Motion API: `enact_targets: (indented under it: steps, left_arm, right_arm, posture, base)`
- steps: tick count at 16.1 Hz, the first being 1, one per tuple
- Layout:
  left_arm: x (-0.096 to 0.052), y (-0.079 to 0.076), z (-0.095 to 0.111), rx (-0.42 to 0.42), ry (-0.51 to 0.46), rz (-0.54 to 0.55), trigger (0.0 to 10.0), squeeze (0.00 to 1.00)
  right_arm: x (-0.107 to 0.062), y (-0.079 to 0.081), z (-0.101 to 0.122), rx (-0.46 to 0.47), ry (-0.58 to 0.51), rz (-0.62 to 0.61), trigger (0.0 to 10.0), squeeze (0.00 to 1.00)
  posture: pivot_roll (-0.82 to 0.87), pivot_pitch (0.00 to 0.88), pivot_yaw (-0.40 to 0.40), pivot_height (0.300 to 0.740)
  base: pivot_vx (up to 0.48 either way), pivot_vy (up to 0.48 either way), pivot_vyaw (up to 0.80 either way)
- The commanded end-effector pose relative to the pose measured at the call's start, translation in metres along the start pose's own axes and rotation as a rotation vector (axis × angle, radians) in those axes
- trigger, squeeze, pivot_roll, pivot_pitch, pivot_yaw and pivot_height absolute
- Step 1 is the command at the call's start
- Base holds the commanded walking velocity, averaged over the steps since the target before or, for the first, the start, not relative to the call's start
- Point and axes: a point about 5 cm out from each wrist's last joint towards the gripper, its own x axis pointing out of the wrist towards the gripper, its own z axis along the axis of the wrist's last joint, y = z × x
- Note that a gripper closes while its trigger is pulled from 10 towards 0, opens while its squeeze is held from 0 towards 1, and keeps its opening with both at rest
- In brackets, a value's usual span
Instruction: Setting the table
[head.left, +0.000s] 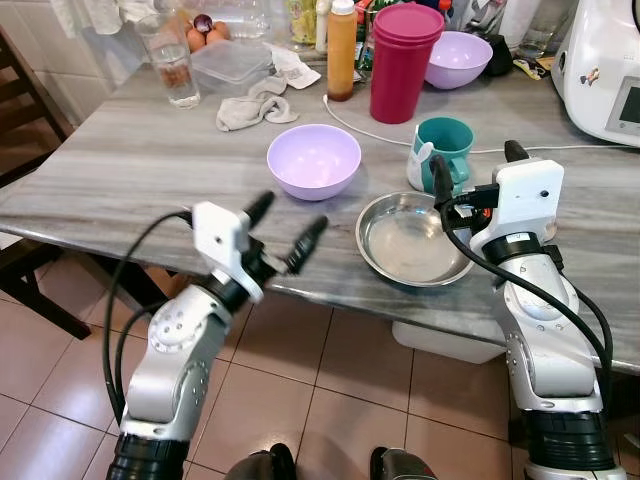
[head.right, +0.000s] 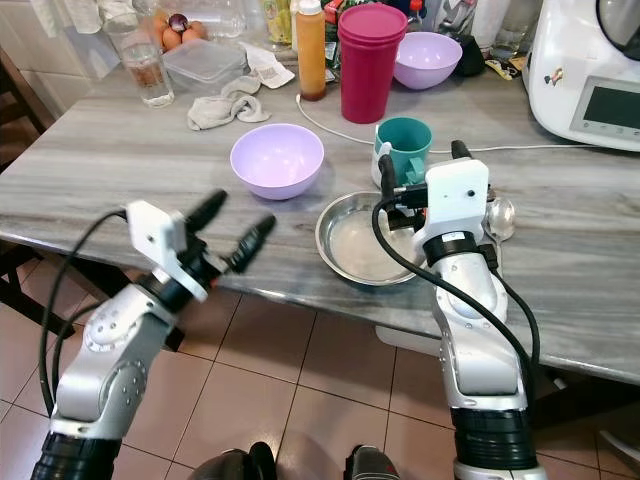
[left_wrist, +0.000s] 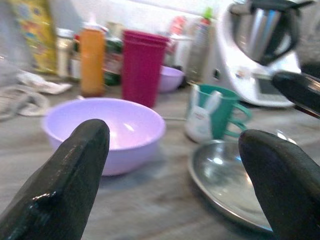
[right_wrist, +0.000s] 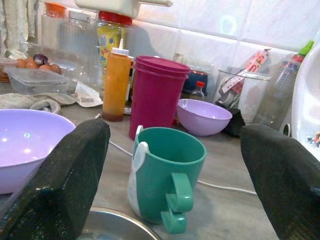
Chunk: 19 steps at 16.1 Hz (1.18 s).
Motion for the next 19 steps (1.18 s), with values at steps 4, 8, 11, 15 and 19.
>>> enact_targets:
  steps: [4,8,11,15,19]
  left_arm:
    - [0.000,0.016,0.005,0.055,-0.038,0.143,10.0,0.00]
    - [0.002,0.021,0.010,0.066,-0.075,0.200,10.0,0.00]
    - [0.002,0.032,0.008,0.122,-0.055,0.320,10.0,0.00]
    - [-0.004,0.050,-0.004,0.192,0.023,0.485,10.0,0.00]
    - [-0.008,0.056,-0.011,0.246,0.056,0.560,10.0,0.00]
  right_arm:
    - [-0.001,0.011,0.011,-0.037,-0.044,0.036,10.0,0.50]
    - [0.000,0.019,0.015,-0.077,-0.067,0.079,10.0,0.00]
    - [0.000,0.022,0.015,-0.086,-0.072,0.093,10.0,0.00]
    - [-0.003,0.036,0.009,-0.048,-0.054,0.146,10.0,0.00]
    - [-0.007,0.047,0.006,-0.020,-0.053,0.224,10.0,0.00]
  posture:
    - [-0.21,0.129,0.039,0.740]
    - [-0.21,0.128,0.032,0.740]
    - [-0.21,0.123,0.032,0.740]
    - [-0.20,0.124,0.039,0.740]
    - [-0.20,0.130,0.041,0.740]
  base:
    - [0.000,0.000,0.80]
    - [0.000,0.000,0.80]
    - [0.000,0.000,0.80]
    - [0.000,0.000,0.80]
    - [0.000,0.000,0.80]
